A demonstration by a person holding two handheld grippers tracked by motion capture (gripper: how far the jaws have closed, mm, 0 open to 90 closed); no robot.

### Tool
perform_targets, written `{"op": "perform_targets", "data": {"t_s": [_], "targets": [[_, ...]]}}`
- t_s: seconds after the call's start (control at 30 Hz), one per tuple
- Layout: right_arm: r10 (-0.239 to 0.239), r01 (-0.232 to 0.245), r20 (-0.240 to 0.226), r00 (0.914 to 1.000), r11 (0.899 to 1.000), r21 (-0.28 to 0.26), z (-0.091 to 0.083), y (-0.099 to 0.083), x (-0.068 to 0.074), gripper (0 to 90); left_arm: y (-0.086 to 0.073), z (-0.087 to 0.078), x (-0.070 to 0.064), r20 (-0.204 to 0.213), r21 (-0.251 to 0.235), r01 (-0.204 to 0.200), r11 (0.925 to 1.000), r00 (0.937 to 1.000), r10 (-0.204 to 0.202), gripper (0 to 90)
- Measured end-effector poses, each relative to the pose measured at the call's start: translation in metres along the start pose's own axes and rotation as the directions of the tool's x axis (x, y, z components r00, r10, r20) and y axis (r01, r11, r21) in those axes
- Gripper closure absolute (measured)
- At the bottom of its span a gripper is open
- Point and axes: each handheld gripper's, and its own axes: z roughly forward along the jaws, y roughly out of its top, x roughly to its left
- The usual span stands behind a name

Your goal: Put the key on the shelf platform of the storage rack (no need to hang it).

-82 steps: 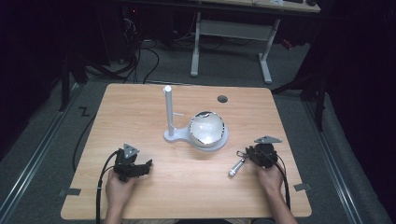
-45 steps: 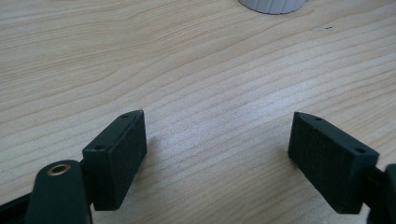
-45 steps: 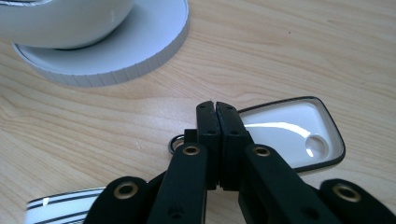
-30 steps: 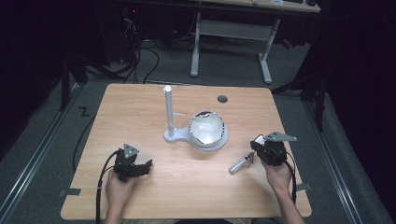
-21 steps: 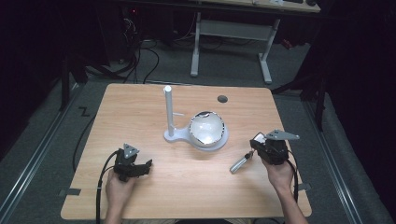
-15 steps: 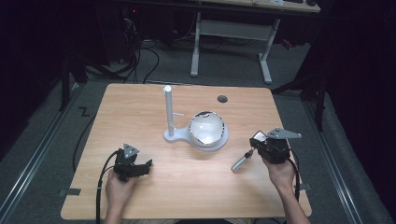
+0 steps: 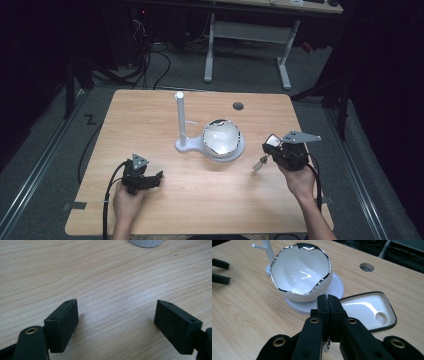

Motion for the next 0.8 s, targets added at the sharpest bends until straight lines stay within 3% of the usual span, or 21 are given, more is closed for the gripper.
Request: {"op": "perform_targets", "data": {"t_s": [0.27,0.8], "targets": [[-0.047,0.046,-0.033,0.9984,0.999,-0.027,-0.002,0.017,0.008,90.0,0.0,0.0,0.0,-0.001,0.0,0.003,1.0,1.0,-0.003,19.9],[-0.079,0.073,-0.107,0.9911,0.996,-0.057,0.005,0.045,0.02,90.0,0.0,0.0,0.0,-0.002,-0.001,0.003,1.0,1.0,-0.003,19.9]]}}
